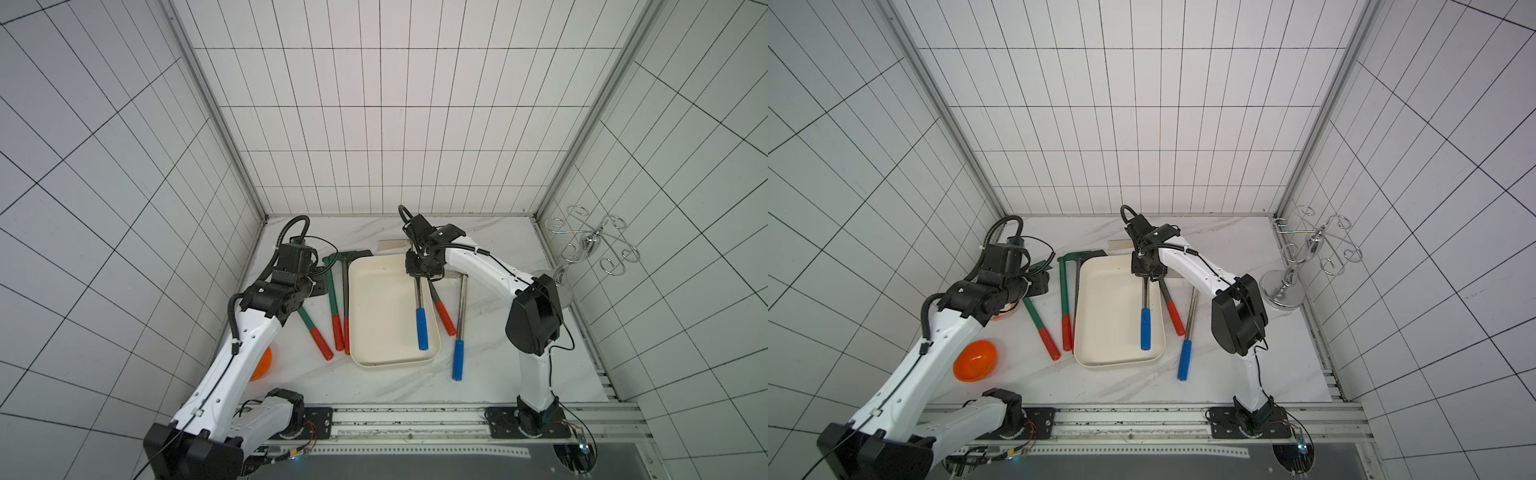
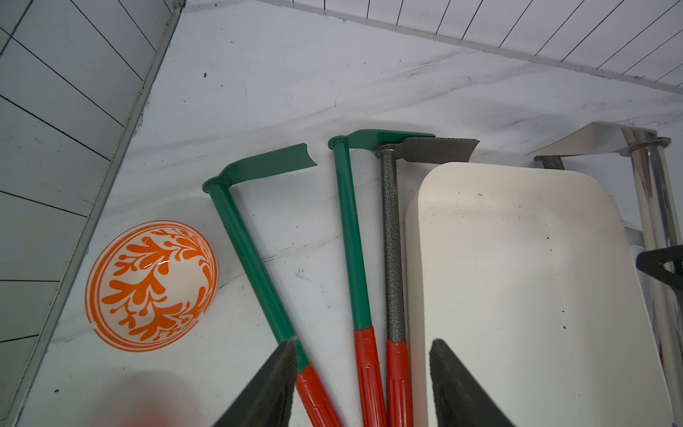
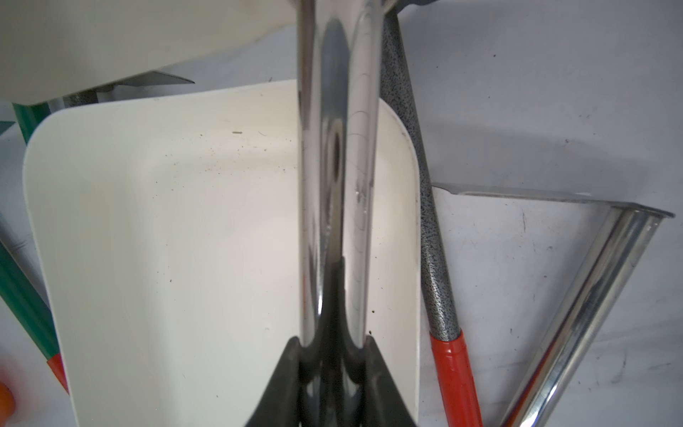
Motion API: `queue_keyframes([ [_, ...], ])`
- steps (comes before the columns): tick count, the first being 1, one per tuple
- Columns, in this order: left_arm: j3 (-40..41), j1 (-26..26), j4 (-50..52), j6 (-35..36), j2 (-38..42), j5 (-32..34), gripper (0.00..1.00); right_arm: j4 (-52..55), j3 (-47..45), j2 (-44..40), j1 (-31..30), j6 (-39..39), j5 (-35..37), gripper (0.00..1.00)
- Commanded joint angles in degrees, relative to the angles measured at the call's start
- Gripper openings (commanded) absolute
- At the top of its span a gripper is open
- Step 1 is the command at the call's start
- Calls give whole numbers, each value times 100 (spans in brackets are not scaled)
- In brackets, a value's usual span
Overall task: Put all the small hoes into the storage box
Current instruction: Place the hoe in the storage box.
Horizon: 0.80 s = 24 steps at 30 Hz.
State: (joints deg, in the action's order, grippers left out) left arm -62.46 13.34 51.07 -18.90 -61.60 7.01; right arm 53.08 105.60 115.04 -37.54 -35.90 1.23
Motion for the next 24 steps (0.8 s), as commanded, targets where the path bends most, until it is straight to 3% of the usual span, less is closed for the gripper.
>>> queue_keyframes([
  [1,-57,3,4,-53,61,3,60,-357,43,-9,-51,-205,-42,0],
  [24,63,2,-18,-53,114,19,60,-736,-823,-17,-166,-93,-49,0],
])
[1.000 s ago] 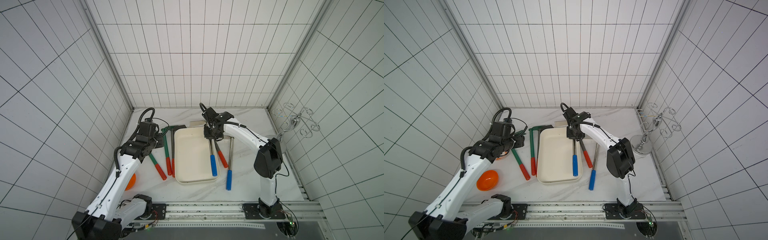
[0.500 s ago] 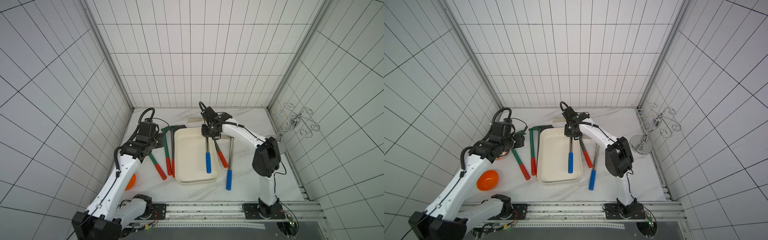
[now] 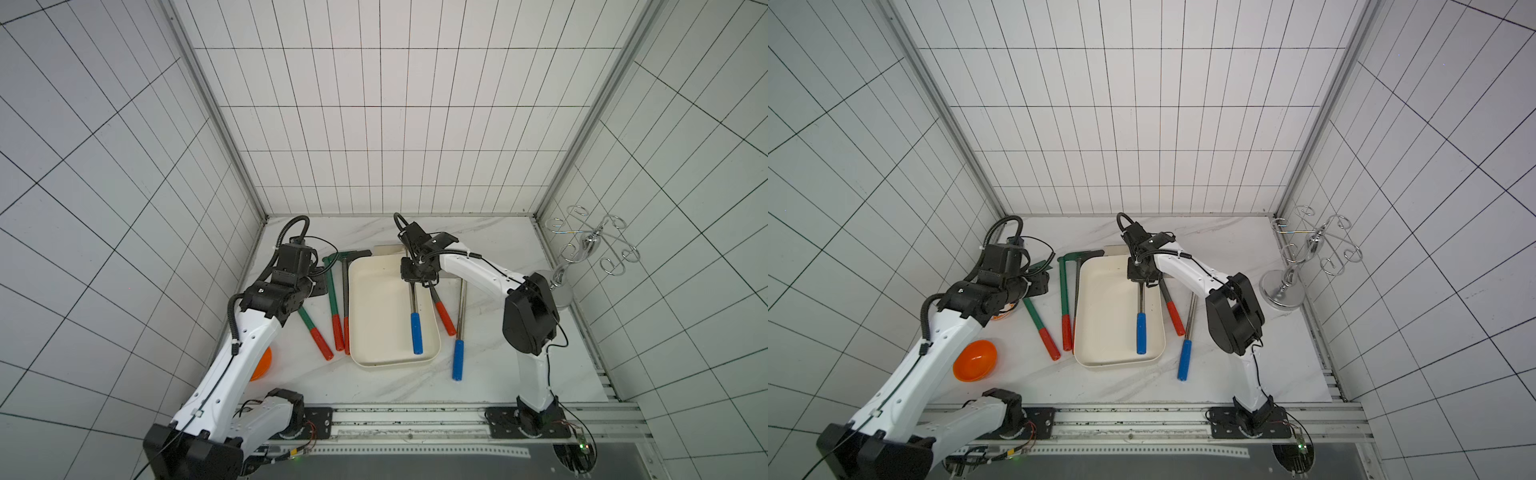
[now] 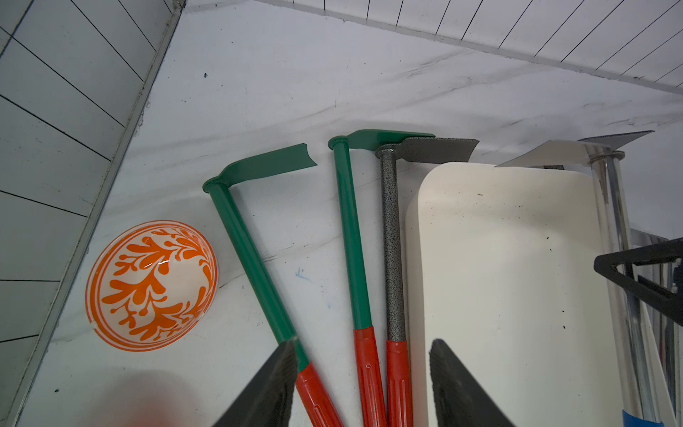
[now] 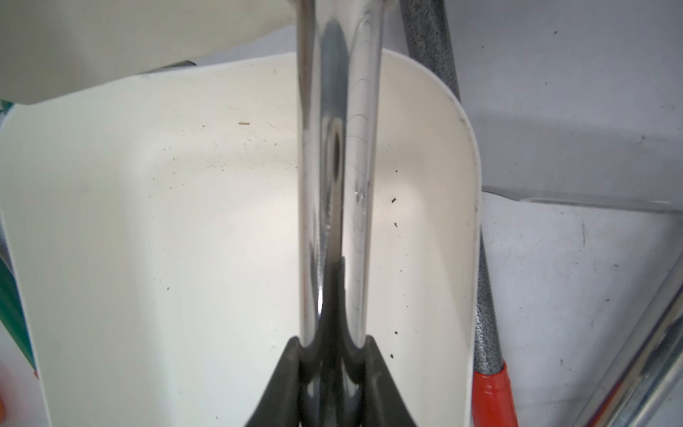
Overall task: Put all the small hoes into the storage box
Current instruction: Place the hoe in the storage box.
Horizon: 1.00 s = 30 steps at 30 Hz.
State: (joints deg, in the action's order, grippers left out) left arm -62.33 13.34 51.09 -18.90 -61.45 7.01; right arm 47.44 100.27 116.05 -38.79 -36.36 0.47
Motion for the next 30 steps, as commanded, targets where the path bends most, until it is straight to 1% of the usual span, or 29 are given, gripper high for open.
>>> queue_keyframes([
  [1,54,2,-20,-53,98,17,60,-182,-293,-109,-43,-45,32,0],
  [10,71,4,-20,-45,116,36,60,-218,-300,5,-41,87,77,0],
  [15,89,6,-20,-49,124,38,60,-235,-393,-167,-50,144,146,0],
  [22,105,4,-20,-61,142,28,60,-60,-260,-415,-109,83,190,0],
  [30,116,2,-18,-58,160,15,60,-93,-470,-399,-173,25,152,0],
])
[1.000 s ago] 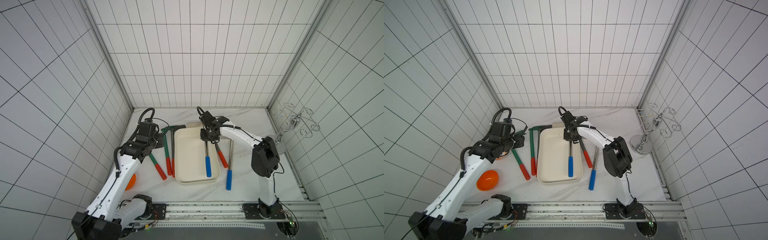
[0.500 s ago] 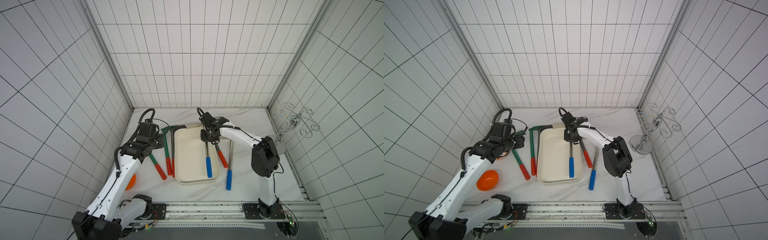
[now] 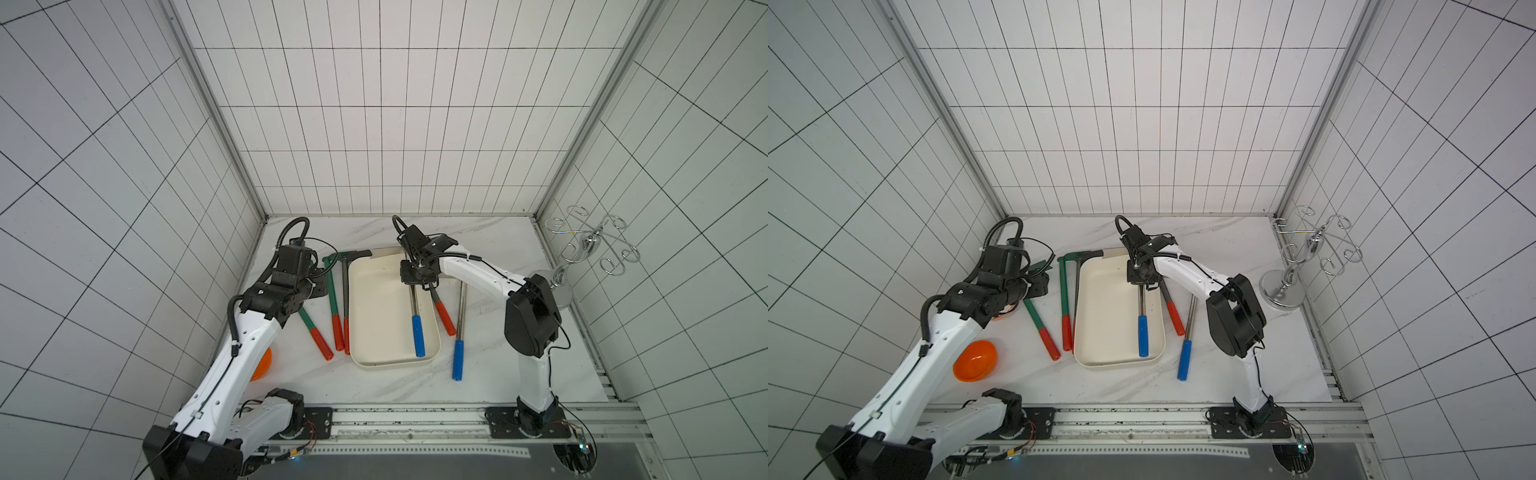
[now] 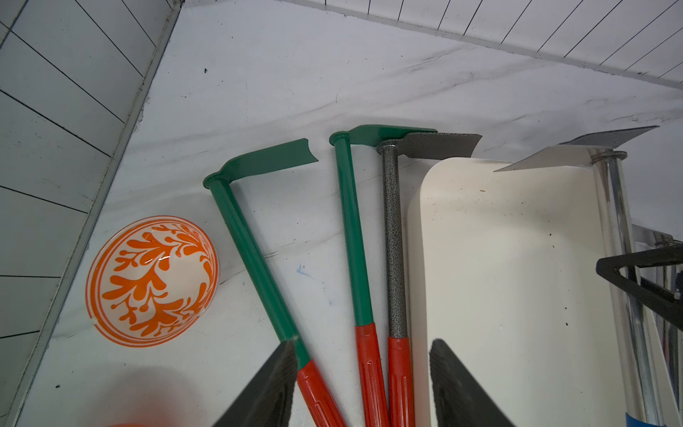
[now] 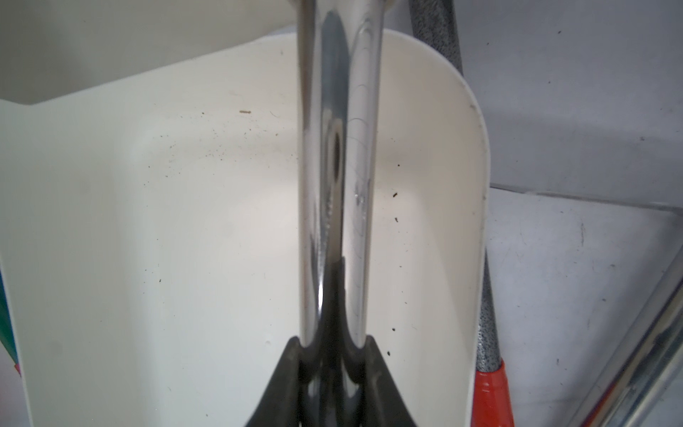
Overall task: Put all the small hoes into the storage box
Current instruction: Place the hoe in the storage box.
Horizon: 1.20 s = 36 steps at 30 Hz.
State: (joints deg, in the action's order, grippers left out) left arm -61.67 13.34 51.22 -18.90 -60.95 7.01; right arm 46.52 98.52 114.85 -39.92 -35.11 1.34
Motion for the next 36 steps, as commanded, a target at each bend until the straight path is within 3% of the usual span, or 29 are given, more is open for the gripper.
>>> queue_keyframes([
  [1,50,8,-33,-45,116,25,60,-10,-316,-279,-73,-109,59,0],
  [36,76,15,-68,-26,44,64,60,-286,-431,425,-21,13,323,0],
])
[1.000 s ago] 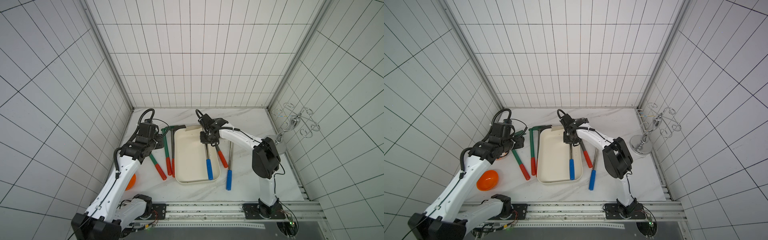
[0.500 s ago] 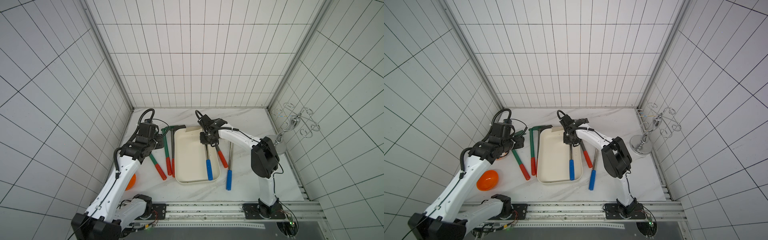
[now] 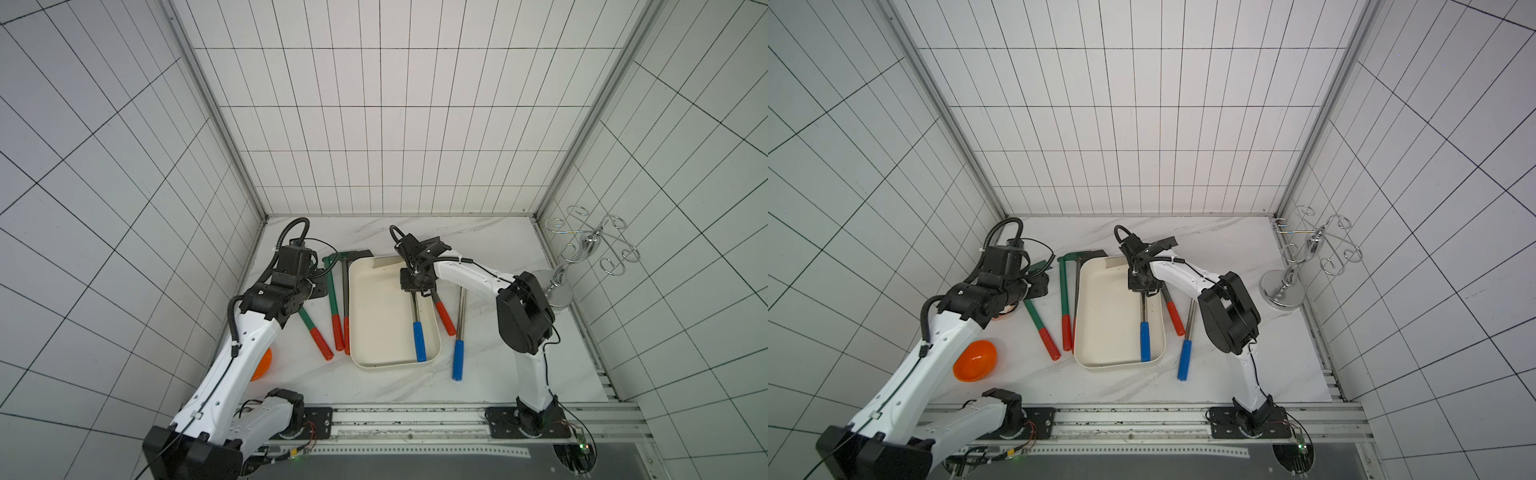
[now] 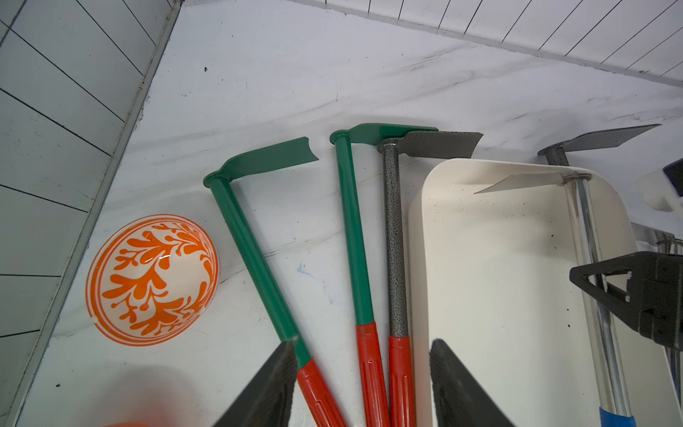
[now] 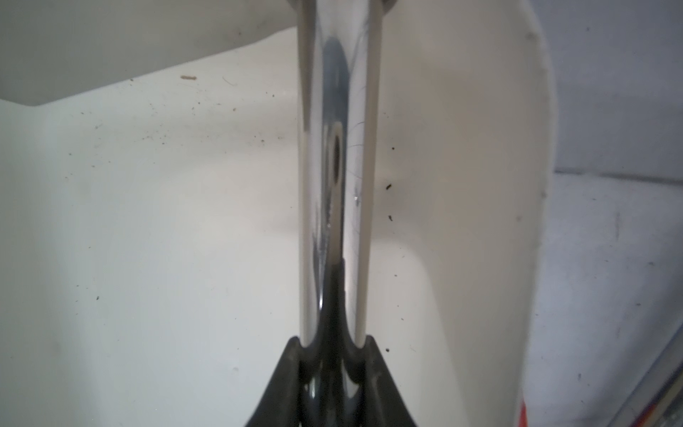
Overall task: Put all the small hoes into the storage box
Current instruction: Place the hoe in the storage box.
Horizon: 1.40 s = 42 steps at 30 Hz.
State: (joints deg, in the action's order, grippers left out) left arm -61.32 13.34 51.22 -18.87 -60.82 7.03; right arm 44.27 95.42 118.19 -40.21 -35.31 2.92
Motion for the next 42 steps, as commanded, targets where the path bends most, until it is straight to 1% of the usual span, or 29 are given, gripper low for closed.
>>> queue_keyframes([
  [1,41,18,-71,-40,26,60,60,-73,-120,127,13,33,165,0],
  [7,67,14,-66,-29,50,78,60,-224,-190,270,13,11,120,0],
  [15,76,12,-59,-10,69,106,60,-102,-122,366,8,159,381,5],
  [20,102,12,-68,-9,96,118,61,20,-169,389,13,221,517,11],
  [24,129,7,-81,-13,105,119,61,-6,-233,432,13,187,415,18],
  [28,120,13,-81,-12,96,119,61,-25,-238,450,13,169,341,27],
  [35,103,10,-67,-4,104,123,61,-16,-243,433,13,198,332,36],
  [42,76,11,-68,6,79,110,61,11,-269,363,13,212,323,39],
])
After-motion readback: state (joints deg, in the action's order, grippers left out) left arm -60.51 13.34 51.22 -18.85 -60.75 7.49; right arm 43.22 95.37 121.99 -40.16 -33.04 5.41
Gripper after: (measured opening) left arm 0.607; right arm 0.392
